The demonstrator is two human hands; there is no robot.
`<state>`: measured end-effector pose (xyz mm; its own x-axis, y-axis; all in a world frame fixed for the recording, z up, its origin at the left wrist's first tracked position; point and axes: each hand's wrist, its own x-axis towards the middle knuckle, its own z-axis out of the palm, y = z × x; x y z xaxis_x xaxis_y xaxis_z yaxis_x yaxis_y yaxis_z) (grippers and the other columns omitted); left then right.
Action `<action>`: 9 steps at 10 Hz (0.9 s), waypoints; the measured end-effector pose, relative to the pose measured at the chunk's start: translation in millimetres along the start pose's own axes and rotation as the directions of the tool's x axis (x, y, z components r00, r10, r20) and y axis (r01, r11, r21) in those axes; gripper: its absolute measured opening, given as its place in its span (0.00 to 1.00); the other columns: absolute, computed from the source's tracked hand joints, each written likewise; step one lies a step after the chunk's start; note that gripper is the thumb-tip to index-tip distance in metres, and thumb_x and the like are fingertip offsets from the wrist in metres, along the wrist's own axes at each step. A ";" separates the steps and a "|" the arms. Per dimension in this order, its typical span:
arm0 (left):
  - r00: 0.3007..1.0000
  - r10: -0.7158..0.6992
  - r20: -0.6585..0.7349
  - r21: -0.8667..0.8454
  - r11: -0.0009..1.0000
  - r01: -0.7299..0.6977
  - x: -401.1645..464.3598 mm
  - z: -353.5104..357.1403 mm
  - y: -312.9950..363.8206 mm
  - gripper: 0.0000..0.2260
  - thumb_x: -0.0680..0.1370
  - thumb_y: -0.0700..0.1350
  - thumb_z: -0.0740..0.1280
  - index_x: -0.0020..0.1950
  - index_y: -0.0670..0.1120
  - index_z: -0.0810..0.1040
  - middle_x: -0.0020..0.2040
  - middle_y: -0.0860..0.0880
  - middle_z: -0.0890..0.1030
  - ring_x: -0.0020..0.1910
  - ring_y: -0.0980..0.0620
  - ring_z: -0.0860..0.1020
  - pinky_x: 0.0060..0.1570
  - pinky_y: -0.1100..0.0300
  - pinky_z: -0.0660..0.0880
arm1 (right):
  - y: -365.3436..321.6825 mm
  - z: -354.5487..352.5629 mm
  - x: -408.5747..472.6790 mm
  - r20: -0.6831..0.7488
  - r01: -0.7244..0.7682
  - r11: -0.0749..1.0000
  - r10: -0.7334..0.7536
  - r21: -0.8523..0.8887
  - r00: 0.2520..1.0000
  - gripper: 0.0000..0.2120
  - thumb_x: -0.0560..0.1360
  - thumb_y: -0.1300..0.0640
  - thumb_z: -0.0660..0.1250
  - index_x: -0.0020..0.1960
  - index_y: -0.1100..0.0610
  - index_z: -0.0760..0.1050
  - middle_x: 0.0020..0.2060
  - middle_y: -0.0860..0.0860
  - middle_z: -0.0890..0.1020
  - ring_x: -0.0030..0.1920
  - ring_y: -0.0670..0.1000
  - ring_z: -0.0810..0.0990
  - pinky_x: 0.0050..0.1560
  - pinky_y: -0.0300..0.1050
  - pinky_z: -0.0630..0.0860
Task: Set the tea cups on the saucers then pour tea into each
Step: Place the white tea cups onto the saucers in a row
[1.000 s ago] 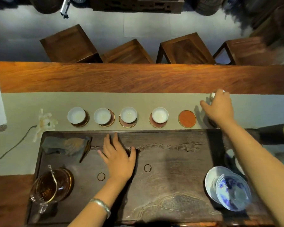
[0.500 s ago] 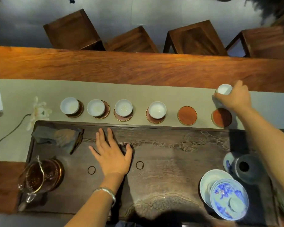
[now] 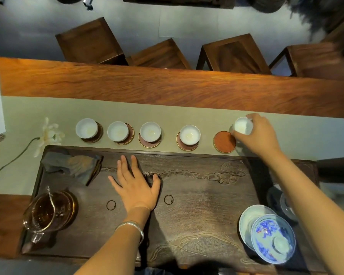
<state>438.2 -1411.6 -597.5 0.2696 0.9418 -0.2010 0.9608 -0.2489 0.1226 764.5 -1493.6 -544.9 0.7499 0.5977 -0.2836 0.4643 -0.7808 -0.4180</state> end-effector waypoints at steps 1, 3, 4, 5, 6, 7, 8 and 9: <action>1.000 0.000 0.000 0.001 1.000 0.000 0.3 1.1 -0.3 0.39 0.72 0.62 0.54 0.77 0.41 0.61 0.78 0.38 0.59 0.78 0.39 0.56 0.72 0.33 0.51 | -10.4 10.9 -18.9 0.057 0.044 0.999 -0.042 -0.032 0.998 0.32 0.70 0.49 0.76 0.68 0.60 0.69 0.61 0.62 0.75 0.59 0.63 0.75 0.54 0.53 0.73; 1.000 0.005 -0.001 0.006 1.000 -0.005 1.6 5.3 -2.0 0.39 0.72 0.62 0.54 0.77 0.42 0.61 0.78 0.38 0.59 0.77 0.39 0.56 0.72 0.32 0.51 | -18.8 23.7 -35.2 0.107 0.068 0.997 -0.062 -0.048 0.992 0.33 0.70 0.49 0.76 0.69 0.60 0.70 0.61 0.62 0.75 0.60 0.63 0.75 0.54 0.52 0.72; 1.000 0.007 -0.009 -0.001 1.000 -0.007 2.9 7.0 -2.5 0.39 0.72 0.62 0.55 0.77 0.41 0.61 0.78 0.38 0.60 0.77 0.39 0.56 0.72 0.32 0.51 | -20.1 25.2 -35.1 0.116 0.076 0.994 -0.067 -0.075 0.991 0.33 0.70 0.49 0.76 0.69 0.60 0.69 0.61 0.63 0.75 0.60 0.63 0.75 0.55 0.53 0.73; 1.000 0.008 -0.012 0.002 1.000 -0.008 2.4 8.3 -3.2 0.39 0.72 0.62 0.55 0.77 0.42 0.61 0.78 0.38 0.60 0.77 0.39 0.56 0.72 0.32 0.52 | -22.6 25.8 -33.7 0.108 0.086 0.991 -0.075 -0.103 0.991 0.33 0.70 0.49 0.76 0.69 0.61 0.69 0.61 0.63 0.75 0.59 0.64 0.75 0.54 0.54 0.73; 1.000 0.005 -0.003 -0.007 1.000 -0.005 2.1 7.8 -3.5 0.39 0.72 0.63 0.54 0.77 0.42 0.61 0.78 0.38 0.59 0.77 0.40 0.56 0.72 0.32 0.51 | -24.8 27.3 -33.7 0.108 0.094 0.988 -0.080 -0.125 0.991 0.34 0.71 0.48 0.75 0.70 0.61 0.68 0.61 0.63 0.74 0.60 0.64 0.75 0.54 0.54 0.73; 1.000 0.008 0.011 -0.013 1.000 -0.008 2.4 7.2 -3.0 0.39 0.72 0.63 0.54 0.78 0.43 0.60 0.78 0.39 0.58 0.78 0.40 0.55 0.72 0.32 0.50 | -27.9 26.2 -36.6 0.122 0.086 0.985 -0.068 -0.147 0.990 0.38 0.70 0.48 0.76 0.72 0.61 0.64 0.63 0.63 0.73 0.62 0.64 0.74 0.56 0.55 0.73; 1.000 0.011 0.010 -0.019 1.000 -0.010 1.7 8.1 -3.0 0.39 0.72 0.63 0.55 0.78 0.43 0.60 0.78 0.39 0.59 0.78 0.40 0.55 0.72 0.32 0.50 | -31.2 22.6 -43.1 0.105 0.079 0.984 -0.063 -0.159 0.992 0.43 0.68 0.46 0.77 0.74 0.61 0.62 0.64 0.64 0.72 0.64 0.64 0.71 0.58 0.56 0.72; 1.000 0.016 0.013 -0.025 1.000 -0.016 1.3 8.6 -5.3 0.39 0.72 0.63 0.55 0.78 0.43 0.60 0.78 0.39 0.58 0.78 0.41 0.54 0.72 0.32 0.49 | -36.4 18.7 -54.7 0.045 0.101 0.979 -0.095 -0.176 0.994 0.42 0.69 0.46 0.76 0.74 0.62 0.62 0.64 0.65 0.71 0.64 0.65 0.71 0.59 0.57 0.71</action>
<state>434.1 -1411.0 -606.8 0.2858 0.9346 -0.2119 0.9544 -0.2578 0.1503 697.7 -1494.4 -530.3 0.6805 0.6766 -0.2815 0.6135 -0.7361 -0.2860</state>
